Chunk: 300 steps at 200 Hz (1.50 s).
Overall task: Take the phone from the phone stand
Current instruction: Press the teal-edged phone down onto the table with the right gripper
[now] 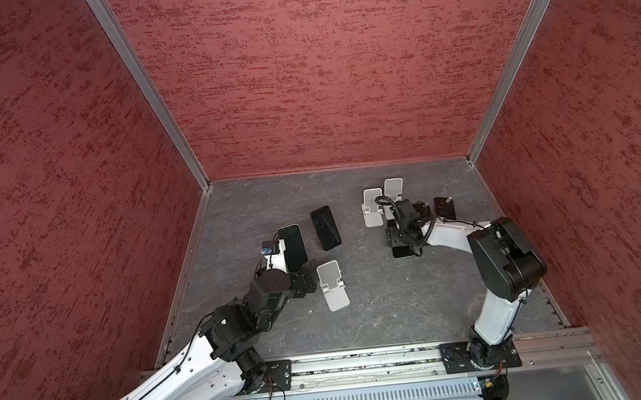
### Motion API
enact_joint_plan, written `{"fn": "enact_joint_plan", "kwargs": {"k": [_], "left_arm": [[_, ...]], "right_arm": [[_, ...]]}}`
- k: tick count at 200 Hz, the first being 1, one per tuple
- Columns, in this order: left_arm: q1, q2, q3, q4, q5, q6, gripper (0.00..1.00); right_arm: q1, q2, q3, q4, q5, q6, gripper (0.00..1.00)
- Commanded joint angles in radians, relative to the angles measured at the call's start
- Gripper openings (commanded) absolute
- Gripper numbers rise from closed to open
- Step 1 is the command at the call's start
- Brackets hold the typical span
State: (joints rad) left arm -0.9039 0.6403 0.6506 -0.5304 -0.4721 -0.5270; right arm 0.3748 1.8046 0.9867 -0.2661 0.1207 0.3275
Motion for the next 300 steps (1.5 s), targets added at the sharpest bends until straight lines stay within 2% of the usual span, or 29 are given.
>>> {"fn": "enact_joint_plan", "kwargs": {"k": [1, 178, 300], "left_arm": [[0.005, -0.011, -0.012, 0.007, 0.004, -0.009, 1.00], [0.006, -0.037, -0.010, -0.016, -0.006, -0.025, 1.00], [0.005, -0.032, -0.017, -0.005, -0.006, -0.019, 1.00]], "right_arm": [[-0.004, 0.091, -0.073, -0.065, -0.099, 0.044, 0.73], [-0.004, 0.103, -0.089, -0.044, -0.137, 0.053, 0.78], [-0.004, 0.054, -0.073, -0.116, -0.079, 0.057, 0.87]]}}
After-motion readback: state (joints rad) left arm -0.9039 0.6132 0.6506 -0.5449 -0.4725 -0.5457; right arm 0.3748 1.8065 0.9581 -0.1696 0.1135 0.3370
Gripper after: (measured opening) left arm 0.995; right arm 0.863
